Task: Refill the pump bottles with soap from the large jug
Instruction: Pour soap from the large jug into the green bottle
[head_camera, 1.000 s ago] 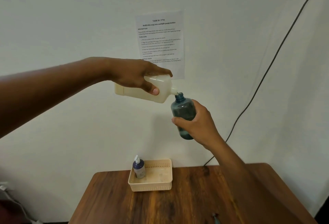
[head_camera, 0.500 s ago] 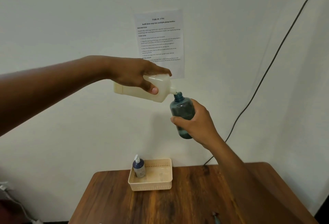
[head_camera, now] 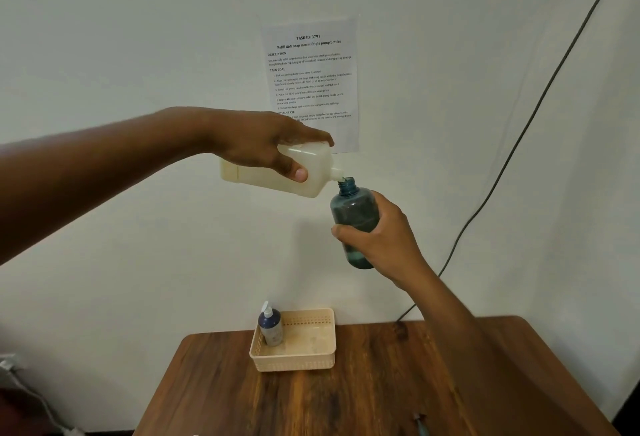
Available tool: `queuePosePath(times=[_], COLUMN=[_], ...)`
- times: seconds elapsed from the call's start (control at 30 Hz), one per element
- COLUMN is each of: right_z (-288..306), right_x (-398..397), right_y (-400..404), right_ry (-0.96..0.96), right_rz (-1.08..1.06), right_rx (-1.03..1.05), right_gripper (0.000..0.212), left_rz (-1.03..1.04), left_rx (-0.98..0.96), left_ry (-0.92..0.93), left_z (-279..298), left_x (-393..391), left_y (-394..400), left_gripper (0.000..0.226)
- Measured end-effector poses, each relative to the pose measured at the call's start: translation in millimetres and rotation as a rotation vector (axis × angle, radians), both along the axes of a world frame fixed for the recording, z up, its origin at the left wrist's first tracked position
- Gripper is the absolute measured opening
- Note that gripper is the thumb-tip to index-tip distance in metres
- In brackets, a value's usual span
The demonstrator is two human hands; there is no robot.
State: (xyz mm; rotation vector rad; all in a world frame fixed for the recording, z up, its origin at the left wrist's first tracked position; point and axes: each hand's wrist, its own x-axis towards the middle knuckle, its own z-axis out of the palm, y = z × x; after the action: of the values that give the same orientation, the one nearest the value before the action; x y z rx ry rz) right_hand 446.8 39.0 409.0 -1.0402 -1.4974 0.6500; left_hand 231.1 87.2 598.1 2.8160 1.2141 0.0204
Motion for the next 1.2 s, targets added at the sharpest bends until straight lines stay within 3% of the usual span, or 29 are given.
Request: queuePosePath(times=[0.27, 0.67, 0.9, 1.0, 1.2], right_z=[11.3, 30.1, 5.2, -17.5, -77.0], right_x=[-5.4, -17.7, -34.3, -46.2, -82.1], right_y=[1.0, 6.2, 12.2, 15.9, 23.5], right_ry=[0.066, 0.119, 0.079, 0.023, -0.030], right_rz=[0.004, 0.005, -0.031, -0.047, -0.029], right_rx=[0.016, 0.058, 0.007, -0.030, -0.128], right_gripper=[0.055, 0.058, 0.059, 0.064, 0.067], left_rz=[0.024, 0.043, 0.101, 0.169, 0.304], left_rx=[-0.001, -0.096, -0.256, -0.309, -0.444], left_ry=[-0.136, -0.536, -0.820, -0.880, -0.914], left_z=[-2.2, -48.1, -118.5, -158.9, -242.9], left_x=[-7.2, -31.1, -68.9, -91.2, -135.1], left_y=[-0.6, -5.9, -7.4, -7.6, -13.2], left_gripper=[0.084, 0.067, 0.066, 0.054, 0.059])
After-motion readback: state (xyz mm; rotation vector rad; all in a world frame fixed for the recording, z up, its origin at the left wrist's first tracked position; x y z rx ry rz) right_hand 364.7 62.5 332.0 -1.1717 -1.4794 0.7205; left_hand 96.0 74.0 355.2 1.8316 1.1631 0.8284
